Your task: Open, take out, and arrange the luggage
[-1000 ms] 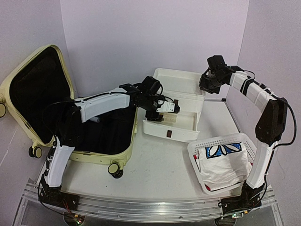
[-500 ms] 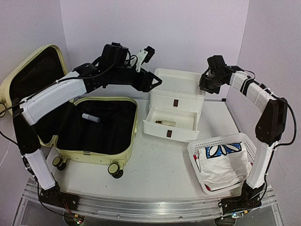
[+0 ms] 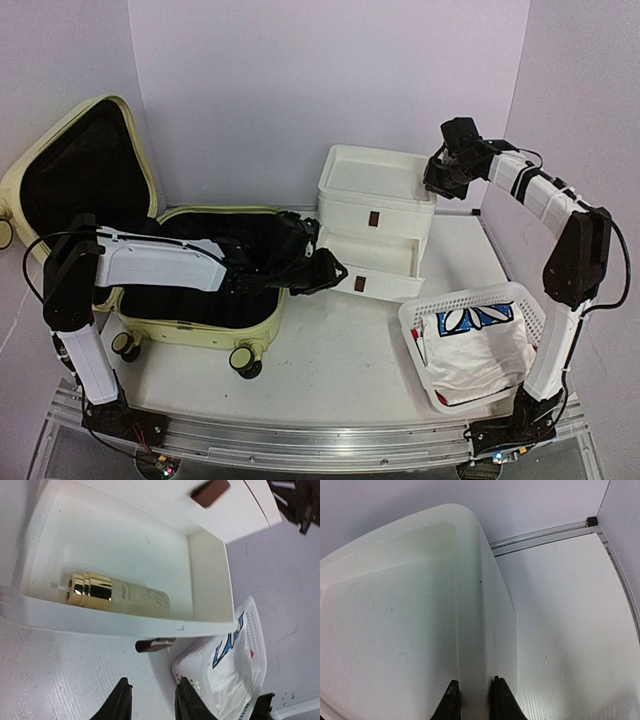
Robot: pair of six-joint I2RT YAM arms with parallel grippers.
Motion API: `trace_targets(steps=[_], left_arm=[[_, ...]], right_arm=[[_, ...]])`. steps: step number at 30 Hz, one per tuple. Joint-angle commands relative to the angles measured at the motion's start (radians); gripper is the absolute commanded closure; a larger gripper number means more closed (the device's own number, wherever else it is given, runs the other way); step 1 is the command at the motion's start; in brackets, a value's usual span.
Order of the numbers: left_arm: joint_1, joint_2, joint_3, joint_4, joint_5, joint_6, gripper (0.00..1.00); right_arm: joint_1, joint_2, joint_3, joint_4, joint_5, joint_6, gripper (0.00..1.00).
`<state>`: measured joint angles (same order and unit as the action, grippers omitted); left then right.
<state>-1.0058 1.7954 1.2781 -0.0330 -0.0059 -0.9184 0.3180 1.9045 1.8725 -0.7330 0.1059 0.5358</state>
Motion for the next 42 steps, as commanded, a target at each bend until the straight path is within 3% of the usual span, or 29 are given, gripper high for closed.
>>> trace_targets(steps=[1, 9, 16, 20, 26, 32, 42], left_arm=[[0.012, 0.037, -0.03, 0.244, -0.128, -0.121, 0.71], [0.034, 0.171, 0.061, 0.323, -0.152, -0.145, 0.79], [0.068, 0.288, 0.18, 0.394, -0.123, -0.137, 0.78], [0.085, 0.33, 0.238, 0.422, -0.091, -0.12, 0.73], [0.08, 0.296, 0.247, 0.472, -0.066, -0.002, 0.57], [0.065, 0.279, 0.283, 0.492, -0.014, 0.071, 0.43], [0.056, 0.294, 0.369, 0.493, 0.097, 0.206, 0.38]], right_arm=[[0.009, 0.006, -0.003, 0.003, -0.14, 0.1, 1.0], [0.01, -0.005, -0.003, 0.003, -0.144, 0.1, 1.0], [0.018, -0.009, -0.013, 0.003, -0.144, 0.098, 1.0], [0.023, -0.007, -0.008, 0.004, -0.155, 0.096, 1.0], [0.029, -0.011, -0.009, 0.003, -0.166, 0.104, 1.0], [0.029, -0.017, -0.004, -0.015, -0.164, 0.233, 1.0], [0.032, -0.061, 0.011, -0.08, -0.283, 0.383, 1.0]])
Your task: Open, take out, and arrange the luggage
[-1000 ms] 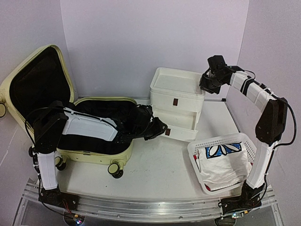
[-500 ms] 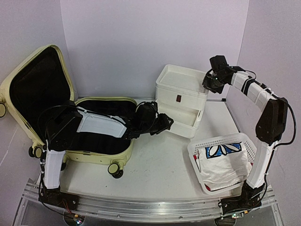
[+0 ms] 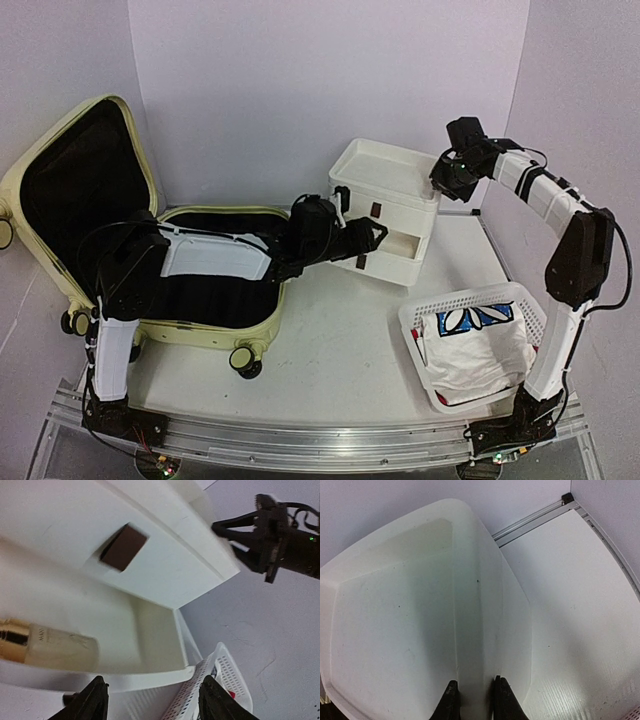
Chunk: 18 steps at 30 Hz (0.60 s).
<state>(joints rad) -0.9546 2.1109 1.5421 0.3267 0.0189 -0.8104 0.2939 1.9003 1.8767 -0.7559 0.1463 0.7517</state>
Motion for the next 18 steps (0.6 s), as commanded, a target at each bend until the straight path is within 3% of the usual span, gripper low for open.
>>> trace_targets(steps=[1, 5, 8, 12, 15, 18], left_arm=[[0.005, -0.012, 0.112, 0.132, 0.079, 0.095, 0.38], [0.009, 0.02, 0.128, 0.135, 0.082, 0.082, 0.37], [0.002, -0.02, 0.093, 0.133, 0.1, 0.184, 0.36], [-0.008, -0.205, -0.051, 0.029, 0.068, 0.296, 0.23], [-0.01, -0.355, -0.191, -0.053, 0.018, 0.295, 0.22], [-0.01, -0.469, -0.329, -0.062, 0.019, 0.154, 0.3]], right_arm=[[0.057, -0.057, 0.014, -0.057, -0.341, 0.17, 1.0], [0.057, -0.079, -0.012, -0.051, -0.348, 0.174, 1.0], [0.057, -0.111, -0.046, -0.044, -0.306, 0.146, 1.0], [0.054, -0.125, -0.059, -0.043, -0.282, 0.112, 1.0], [0.053, -0.126, -0.058, -0.044, -0.265, 0.098, 1.0], [0.053, -0.123, -0.057, -0.042, -0.251, 0.096, 1.0]])
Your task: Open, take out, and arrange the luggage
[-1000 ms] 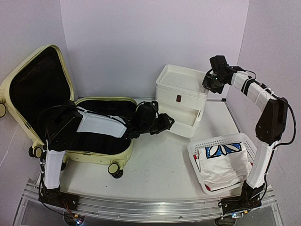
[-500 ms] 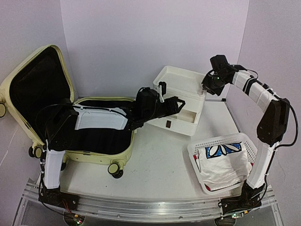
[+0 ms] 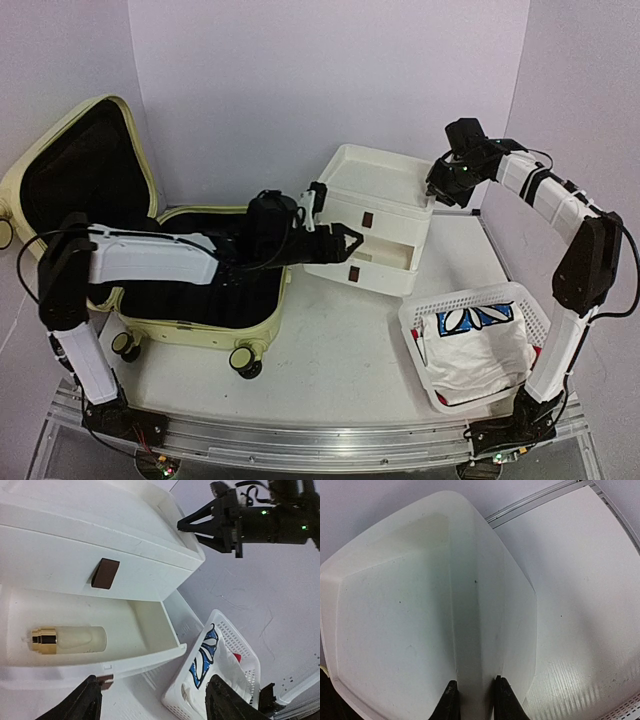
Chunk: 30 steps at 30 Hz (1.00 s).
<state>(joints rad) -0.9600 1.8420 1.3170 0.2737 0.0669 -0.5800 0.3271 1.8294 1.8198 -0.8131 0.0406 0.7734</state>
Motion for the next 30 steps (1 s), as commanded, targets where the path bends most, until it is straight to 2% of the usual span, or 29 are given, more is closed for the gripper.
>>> trace_targets(steps=[1, 5, 10, 20, 30], left_arm=[[-0.005, -0.21, -0.13, -0.01, -0.004, -0.119, 0.37], [-0.016, -0.181, -0.171, -0.009, 0.048, -0.234, 0.72], [-0.018, -0.084, -0.126, -0.009, -0.006, -0.247, 0.89], [0.011, 0.088, 0.001, -0.008, -0.038, -0.269, 0.9], [0.068, 0.294, 0.256, -0.006, -0.057, -0.182, 0.77]], right_arm=[[0.02, -0.049, -0.002, 0.017, -0.145, 0.077, 1.0], [0.021, -0.043, -0.02, 0.063, -0.171, 0.112, 1.0], [0.021, -0.04, -0.026, 0.076, -0.197, 0.145, 1.0], [0.021, -0.039, -0.032, 0.076, -0.225, 0.171, 1.0], [0.02, -0.029, -0.061, 0.124, -0.283, 0.24, 1.0]])
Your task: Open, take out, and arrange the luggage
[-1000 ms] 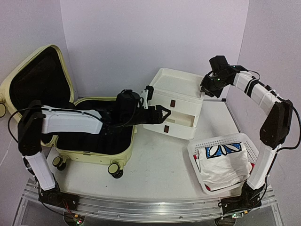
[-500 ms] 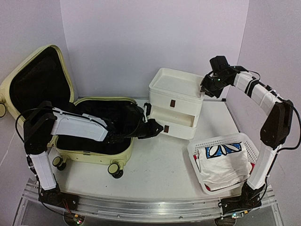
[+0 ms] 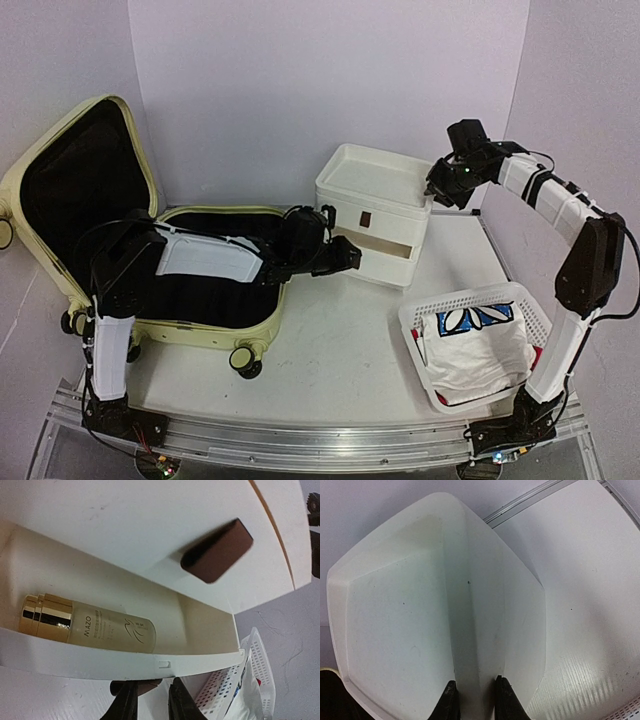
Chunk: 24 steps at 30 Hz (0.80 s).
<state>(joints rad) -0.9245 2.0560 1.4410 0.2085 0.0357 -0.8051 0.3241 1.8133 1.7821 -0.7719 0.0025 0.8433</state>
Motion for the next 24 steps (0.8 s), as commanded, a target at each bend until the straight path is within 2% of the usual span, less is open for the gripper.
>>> trace_targets(steps=[1, 5, 8, 12, 14, 17, 21, 24], left_arm=[[0.036, 0.098, 0.156, 0.061, -0.026, 0.045, 0.77], [0.044, 0.166, 0.257, 0.063, -0.026, 0.076, 0.74], [0.045, 0.194, 0.292, 0.067, -0.086, 0.107, 0.7], [0.055, 0.205, 0.297, 0.08, -0.121, 0.165, 0.53], [0.056, 0.2, 0.288, 0.089, -0.118, 0.241, 0.44], [0.057, 0.137, 0.206, 0.115, -0.108, 0.366, 0.38], [0.055, -0.031, -0.059, 0.267, -0.042, 0.577, 0.32], [0.055, -0.083, -0.195, 0.335, 0.052, 0.729, 0.26]], right_arm=[[0.024, -0.01, -0.02, 0.084, -0.251, 0.175, 1.0], [0.023, -0.003, -0.012, 0.085, -0.258, 0.189, 1.0], [0.023, 0.007, -0.019, 0.1, -0.272, 0.215, 1.0], [0.024, 0.016, -0.043, 0.164, -0.279, 0.278, 1.0], [0.021, 0.021, -0.059, 0.198, -0.272, 0.319, 1.0], [0.006, 0.026, -0.053, 0.208, -0.252, 0.32, 1.0], [-0.038, 0.039, -0.048, 0.21, -0.266, 0.299, 1.0], [-0.075, 0.066, -0.03, 0.21, -0.31, 0.283, 1.0]])
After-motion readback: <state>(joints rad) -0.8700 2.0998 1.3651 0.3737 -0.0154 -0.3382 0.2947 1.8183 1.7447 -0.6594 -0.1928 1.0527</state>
